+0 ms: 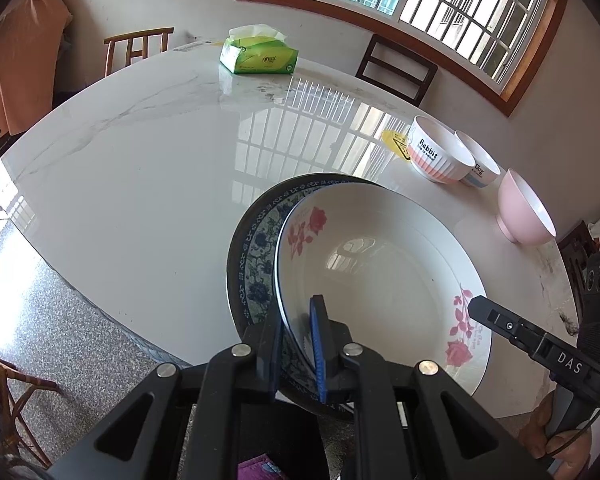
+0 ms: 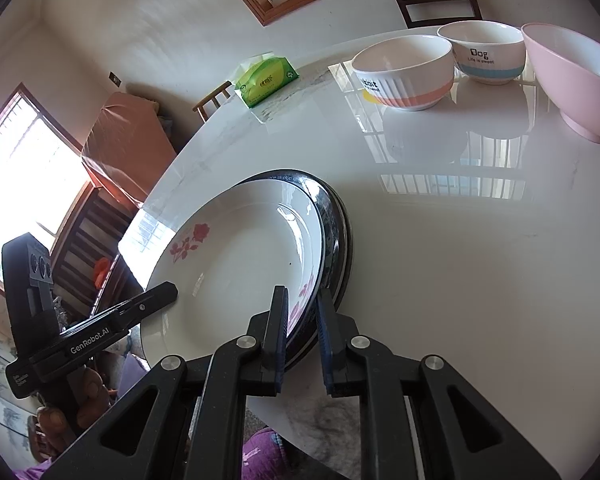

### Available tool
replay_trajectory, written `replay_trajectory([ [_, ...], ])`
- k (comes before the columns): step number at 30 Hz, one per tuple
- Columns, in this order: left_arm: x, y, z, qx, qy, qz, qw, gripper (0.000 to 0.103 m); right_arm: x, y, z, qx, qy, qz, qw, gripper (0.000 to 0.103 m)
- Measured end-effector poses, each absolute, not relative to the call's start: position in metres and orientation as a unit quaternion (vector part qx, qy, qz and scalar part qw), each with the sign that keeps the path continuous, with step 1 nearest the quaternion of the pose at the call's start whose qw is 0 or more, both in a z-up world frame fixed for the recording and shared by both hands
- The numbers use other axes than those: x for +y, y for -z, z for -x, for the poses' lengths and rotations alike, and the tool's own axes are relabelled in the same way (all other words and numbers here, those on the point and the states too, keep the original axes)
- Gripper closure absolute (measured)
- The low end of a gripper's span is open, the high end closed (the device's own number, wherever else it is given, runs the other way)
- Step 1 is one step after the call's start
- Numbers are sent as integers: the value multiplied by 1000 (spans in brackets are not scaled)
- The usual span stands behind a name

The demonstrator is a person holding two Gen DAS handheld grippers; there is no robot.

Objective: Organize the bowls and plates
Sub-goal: 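Lower the white plate onto the blue-and-white stack and open both grippers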

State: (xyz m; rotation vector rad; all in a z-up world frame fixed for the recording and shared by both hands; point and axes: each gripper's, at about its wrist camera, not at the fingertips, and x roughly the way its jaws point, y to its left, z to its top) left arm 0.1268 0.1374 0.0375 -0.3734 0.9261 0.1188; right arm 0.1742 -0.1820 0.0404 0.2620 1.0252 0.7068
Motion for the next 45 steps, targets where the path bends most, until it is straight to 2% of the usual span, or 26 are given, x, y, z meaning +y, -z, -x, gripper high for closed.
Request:
replay_trajectory([
  [21,137,-33,-131,450,-66,166,875,89,-180,-41,-178,479,-332,-127,803,87],
  [25,138,-36,-131,443,-75,159,879,89,-180,-41,-178,479,-332,-126,803,87],
  [32,132,-67,-123,383,-93,116,912,89,-175,-41,-180,476,-331,-118,806,86],
  [45,122,-58,-122,390,-77,113,911,89,-162,-39,-182,464,-323,-83,820,86],
])
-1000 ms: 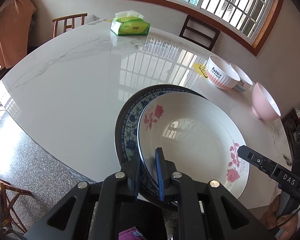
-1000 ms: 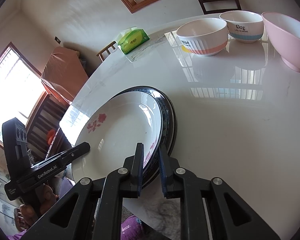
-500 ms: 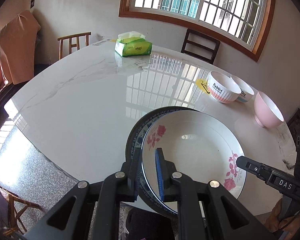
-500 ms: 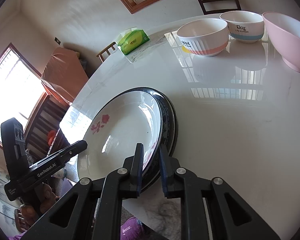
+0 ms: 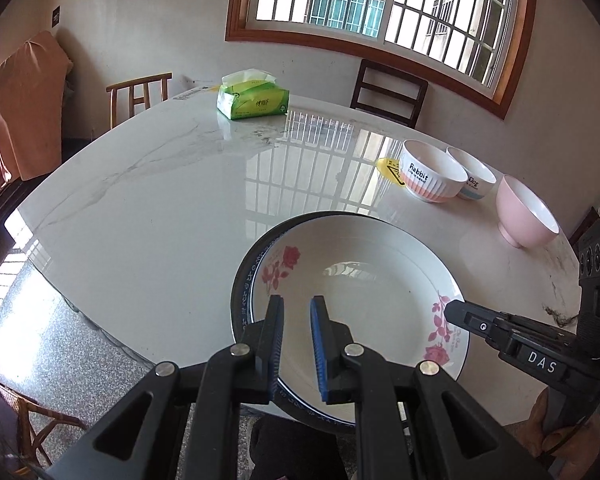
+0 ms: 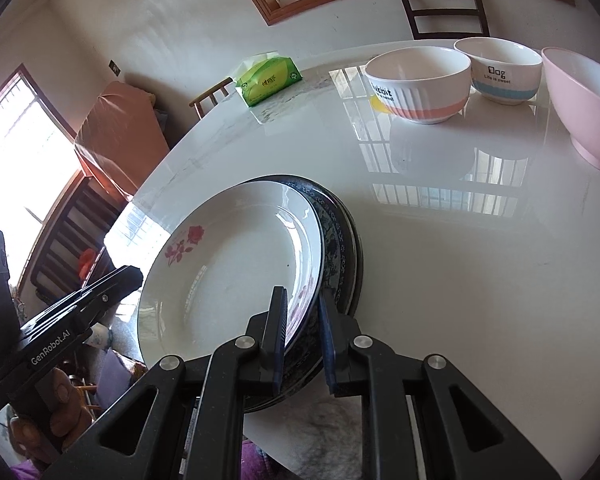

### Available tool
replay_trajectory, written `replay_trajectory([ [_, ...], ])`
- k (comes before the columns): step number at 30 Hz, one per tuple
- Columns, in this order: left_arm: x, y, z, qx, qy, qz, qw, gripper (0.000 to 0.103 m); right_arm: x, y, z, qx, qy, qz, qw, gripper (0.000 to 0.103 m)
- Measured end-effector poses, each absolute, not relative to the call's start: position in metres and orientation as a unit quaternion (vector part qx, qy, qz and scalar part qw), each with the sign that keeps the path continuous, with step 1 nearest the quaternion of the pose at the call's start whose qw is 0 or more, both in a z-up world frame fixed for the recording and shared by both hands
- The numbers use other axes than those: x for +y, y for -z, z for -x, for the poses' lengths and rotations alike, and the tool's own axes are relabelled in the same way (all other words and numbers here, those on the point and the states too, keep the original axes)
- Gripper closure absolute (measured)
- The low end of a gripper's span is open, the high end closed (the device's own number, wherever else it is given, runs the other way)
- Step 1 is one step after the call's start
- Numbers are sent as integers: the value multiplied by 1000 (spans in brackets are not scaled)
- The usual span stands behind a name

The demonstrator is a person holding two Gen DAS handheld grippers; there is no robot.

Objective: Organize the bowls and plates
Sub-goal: 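Lower the white plate onto the blue-and-white stack and open both grippers, then withdraw both grippers from the plate stack toward the bowls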

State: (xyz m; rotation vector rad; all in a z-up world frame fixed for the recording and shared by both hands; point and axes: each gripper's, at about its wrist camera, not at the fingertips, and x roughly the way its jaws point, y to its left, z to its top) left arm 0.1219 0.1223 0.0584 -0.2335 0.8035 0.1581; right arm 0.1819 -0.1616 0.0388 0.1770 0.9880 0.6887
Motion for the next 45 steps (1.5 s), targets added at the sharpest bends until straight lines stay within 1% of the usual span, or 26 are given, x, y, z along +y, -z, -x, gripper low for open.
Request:
replay_trajectory([
  [6,111,-63,-119,378,-78,89,918,89,-165,-49,-177,431,-321,-71,841,86],
  [8,106,-65,-117,374,-76,81,921,89,-167,-52,-176,423,-321,-75,844,82],
  [15,84,-73,-114,359,-70,42,930,89,-187,-52,-167,404,-306,-91,857,78],
  [17,75,-74,-113,356,-63,34,932,89,-196,-50,-164,395,-291,-90,867,75],
  [19,65,-76,-112,351,-58,25,934,89,-209,-50,-162,386,-269,-79,879,75],
  [21,54,-79,-112,347,-50,17,936,89,-225,-49,-161,380,-247,-76,888,69],
  [23,41,-80,-114,345,-39,6,938,89,-244,-48,-162,376,-228,-85,894,60],
  [26,18,-83,-115,337,-27,-14,941,89,-275,-46,-166,369,-197,-95,903,54],
  [30,-9,-85,-121,323,-18,-33,946,89,-318,-41,-175,358,-138,-88,919,52],
  [33,-28,-84,-130,324,-9,-43,945,89,-352,-32,-183,360,-105,-104,921,51],
  [34,-35,-84,-133,325,-5,-48,944,89,-363,-29,-186,365,-97,-111,919,47],
  [37,-55,-81,-145,330,5,-64,942,89,-392,-24,-191,367,-105,-168,909,46],
  [38,-62,-80,-149,332,9,-66,941,89,-396,-24,-191,366,-102,-170,909,43],
  [41,-78,-78,-165,336,24,-56,940,89,-406,-23,-195,364,-112,-188,905,38],
  [45,-93,-77,-200,372,67,-17,926,89,-414,-23,-199,363,-116,-189,905,37],
])
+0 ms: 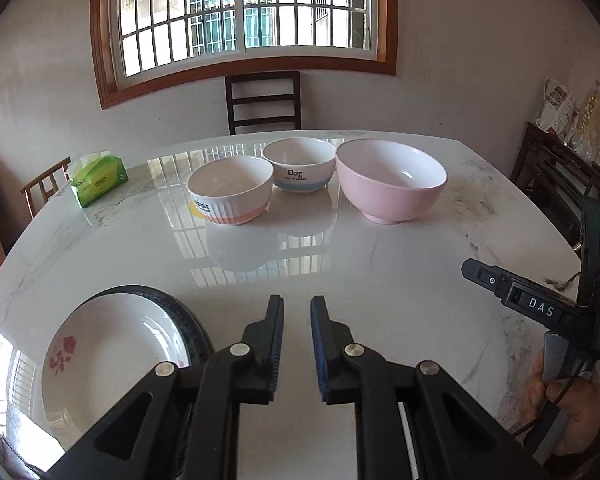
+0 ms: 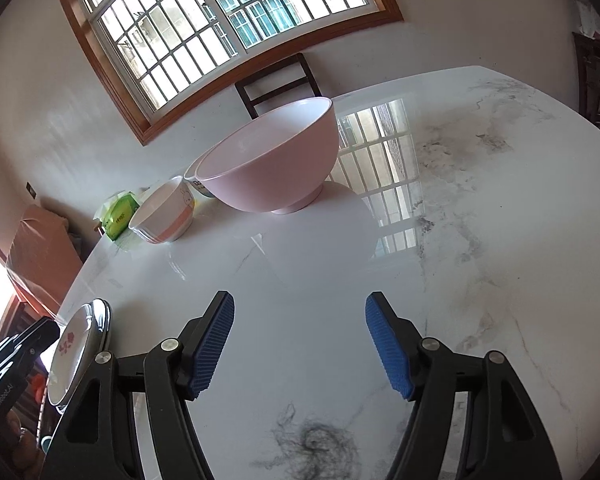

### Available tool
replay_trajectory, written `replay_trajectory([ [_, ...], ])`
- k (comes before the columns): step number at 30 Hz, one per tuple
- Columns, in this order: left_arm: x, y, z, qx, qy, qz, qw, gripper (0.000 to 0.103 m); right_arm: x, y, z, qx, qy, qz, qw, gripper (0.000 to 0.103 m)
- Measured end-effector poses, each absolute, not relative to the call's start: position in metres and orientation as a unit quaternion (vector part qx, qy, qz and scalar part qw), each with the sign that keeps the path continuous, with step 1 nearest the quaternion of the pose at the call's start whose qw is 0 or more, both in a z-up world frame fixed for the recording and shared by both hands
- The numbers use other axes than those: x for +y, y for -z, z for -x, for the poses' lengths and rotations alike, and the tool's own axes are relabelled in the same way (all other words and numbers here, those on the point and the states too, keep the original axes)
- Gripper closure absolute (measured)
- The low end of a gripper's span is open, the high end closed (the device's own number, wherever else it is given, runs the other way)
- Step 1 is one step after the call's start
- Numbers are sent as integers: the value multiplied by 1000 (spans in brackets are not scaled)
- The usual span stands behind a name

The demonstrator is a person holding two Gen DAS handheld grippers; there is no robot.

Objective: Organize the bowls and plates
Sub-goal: 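Withdraw both grippers from the plate stack toward the bowls, then grasp the rim of the pink bowl with both grippers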

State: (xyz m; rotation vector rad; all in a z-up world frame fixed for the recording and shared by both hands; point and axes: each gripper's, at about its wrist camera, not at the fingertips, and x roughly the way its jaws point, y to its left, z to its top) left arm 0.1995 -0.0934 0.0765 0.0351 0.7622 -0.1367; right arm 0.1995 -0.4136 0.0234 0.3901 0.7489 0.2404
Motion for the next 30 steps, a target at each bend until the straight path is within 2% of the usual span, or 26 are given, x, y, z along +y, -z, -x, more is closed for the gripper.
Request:
replay_trajectory([
  [6,-114,-86,-258,405,114,36,907,89,-435,-29,-213,364,-114,-190,904,37],
  [12,-140,-94,-304,375,77,-18,924,89,-458,-54,-235,355,-118,-199,906,37],
  [18,-142,-95,-353,413,121,64,901,89,-465,-82,-273,358,-121,-186,907,37],
  [26,-148,-84,-405,453,130,92,877,89,-458,-84,-337,401,-126,-179,889,37],
  [30,-148,-75,-413,459,132,95,873,87,-455,-81,-360,417,-121,-172,884,42],
])
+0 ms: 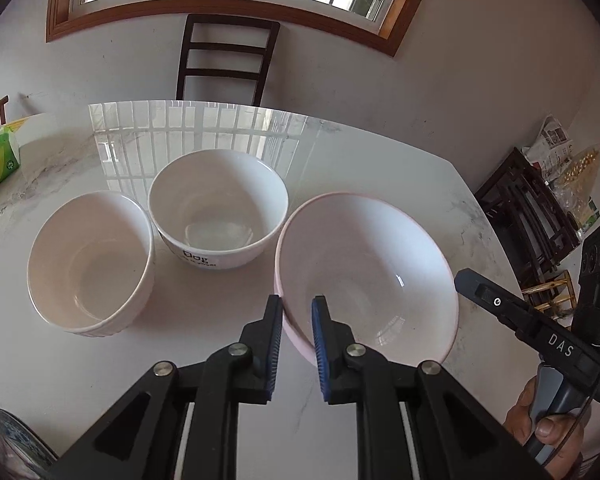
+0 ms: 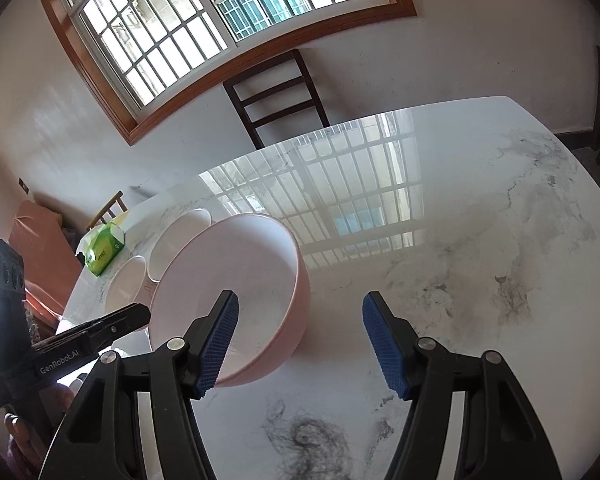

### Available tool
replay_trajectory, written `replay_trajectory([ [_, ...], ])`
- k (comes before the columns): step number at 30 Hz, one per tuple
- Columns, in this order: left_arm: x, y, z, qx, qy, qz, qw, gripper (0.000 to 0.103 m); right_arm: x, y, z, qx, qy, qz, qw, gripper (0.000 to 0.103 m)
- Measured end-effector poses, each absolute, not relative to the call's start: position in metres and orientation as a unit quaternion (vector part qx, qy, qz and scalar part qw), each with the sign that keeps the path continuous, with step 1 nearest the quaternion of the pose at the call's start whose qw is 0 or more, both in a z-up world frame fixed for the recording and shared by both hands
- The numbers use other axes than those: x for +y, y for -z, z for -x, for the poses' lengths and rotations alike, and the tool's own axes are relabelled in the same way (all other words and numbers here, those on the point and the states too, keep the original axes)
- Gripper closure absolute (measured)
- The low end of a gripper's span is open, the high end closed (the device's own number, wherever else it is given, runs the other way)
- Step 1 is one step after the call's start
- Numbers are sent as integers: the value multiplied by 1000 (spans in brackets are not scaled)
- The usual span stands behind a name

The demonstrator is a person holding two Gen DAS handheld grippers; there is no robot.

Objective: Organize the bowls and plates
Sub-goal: 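Grasp the rim of the pink bowl with both grippers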

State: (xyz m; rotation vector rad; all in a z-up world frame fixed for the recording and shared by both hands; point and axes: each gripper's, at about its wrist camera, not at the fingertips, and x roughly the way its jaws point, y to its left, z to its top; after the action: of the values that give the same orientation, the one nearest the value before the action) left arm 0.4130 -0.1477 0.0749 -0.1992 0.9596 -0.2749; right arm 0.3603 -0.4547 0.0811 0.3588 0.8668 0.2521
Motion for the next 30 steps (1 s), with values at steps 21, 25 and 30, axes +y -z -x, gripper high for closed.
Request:
replay_trajectory([
  [21,-155,-57,-411,494,102,95,858,93,-446,-58,-388,494,-128,-168,843,86],
  [25,-146,-68,-380,488,94,99,862,93,-445,-71,-368,489,-142,-173,843,87],
  [30,-127,-91,-331,469,89,93,874,93,-438,-77,-332,496,-167,-186,831,87],
])
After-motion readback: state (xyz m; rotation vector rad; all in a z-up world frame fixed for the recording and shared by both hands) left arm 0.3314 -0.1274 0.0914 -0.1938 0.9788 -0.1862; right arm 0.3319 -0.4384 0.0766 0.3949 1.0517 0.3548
